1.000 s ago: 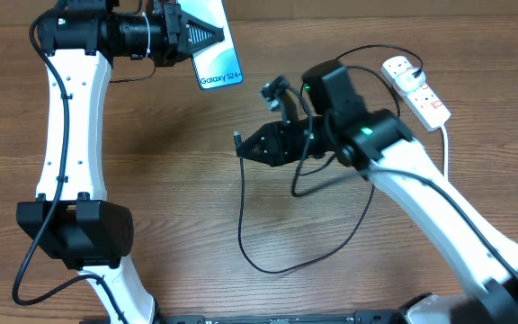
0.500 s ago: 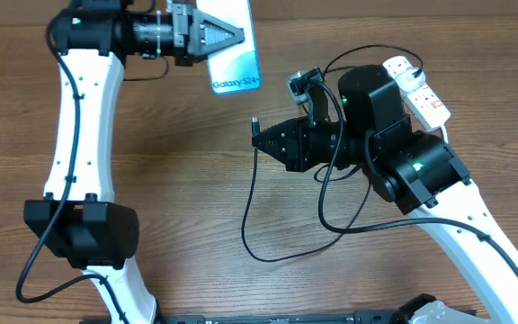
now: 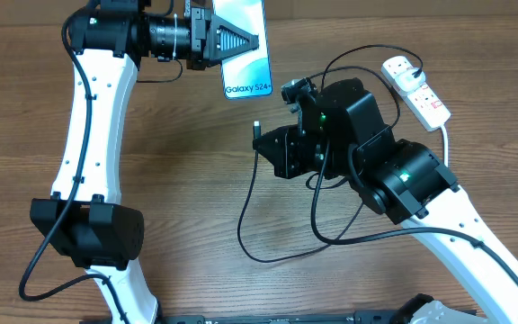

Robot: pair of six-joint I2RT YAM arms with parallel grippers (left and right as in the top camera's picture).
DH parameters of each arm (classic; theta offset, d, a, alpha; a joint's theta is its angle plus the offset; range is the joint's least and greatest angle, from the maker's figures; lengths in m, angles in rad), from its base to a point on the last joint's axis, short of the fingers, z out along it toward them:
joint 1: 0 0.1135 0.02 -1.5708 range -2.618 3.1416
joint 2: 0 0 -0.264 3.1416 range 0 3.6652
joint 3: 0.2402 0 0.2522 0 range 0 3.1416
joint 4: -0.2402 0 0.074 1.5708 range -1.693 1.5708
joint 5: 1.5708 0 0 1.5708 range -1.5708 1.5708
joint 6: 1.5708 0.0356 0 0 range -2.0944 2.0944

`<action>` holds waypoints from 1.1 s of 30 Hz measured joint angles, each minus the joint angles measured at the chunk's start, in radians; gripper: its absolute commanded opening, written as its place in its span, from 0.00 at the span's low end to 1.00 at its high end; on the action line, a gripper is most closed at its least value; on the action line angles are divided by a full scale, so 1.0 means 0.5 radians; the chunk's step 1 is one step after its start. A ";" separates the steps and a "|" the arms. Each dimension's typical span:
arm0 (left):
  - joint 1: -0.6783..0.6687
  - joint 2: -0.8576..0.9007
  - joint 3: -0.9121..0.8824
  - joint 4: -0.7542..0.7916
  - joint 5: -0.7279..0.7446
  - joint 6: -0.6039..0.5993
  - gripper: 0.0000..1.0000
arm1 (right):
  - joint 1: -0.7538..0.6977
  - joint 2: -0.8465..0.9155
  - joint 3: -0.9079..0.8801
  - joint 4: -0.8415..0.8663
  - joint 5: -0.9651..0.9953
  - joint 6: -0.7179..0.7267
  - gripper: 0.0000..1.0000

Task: Plug charger to phone and switch on socket
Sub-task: 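Raise the phone with the left gripper and align the plug below its port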

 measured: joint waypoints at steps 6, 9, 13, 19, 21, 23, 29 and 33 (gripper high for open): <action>-0.053 0.000 0.000 -0.002 -0.044 0.000 0.04 | 0.001 0.000 0.045 -0.008 0.066 0.001 0.04; -0.105 0.000 0.000 -0.002 -0.071 0.000 0.04 | 0.001 0.000 0.045 -0.015 0.090 0.002 0.04; -0.146 0.000 0.000 -0.002 -0.092 0.000 0.04 | 0.000 0.000 0.045 -0.016 0.105 0.001 0.04; -0.145 0.000 0.000 -0.005 -0.082 0.000 0.04 | 0.000 0.000 0.045 -0.016 0.179 0.001 0.04; -0.145 0.000 0.000 -0.011 -0.082 0.000 0.04 | 0.001 0.000 0.045 -0.016 0.207 0.002 0.04; -0.146 0.000 0.000 -0.018 -0.082 0.000 0.04 | 0.000 0.000 0.045 -0.016 0.224 0.001 0.04; -0.145 0.000 0.000 -0.018 -0.082 0.000 0.04 | 0.001 0.000 0.045 -0.016 0.228 0.001 0.04; -0.146 0.000 0.000 -0.018 -0.082 0.001 0.04 | 0.000 0.000 0.045 -0.014 0.228 0.002 0.04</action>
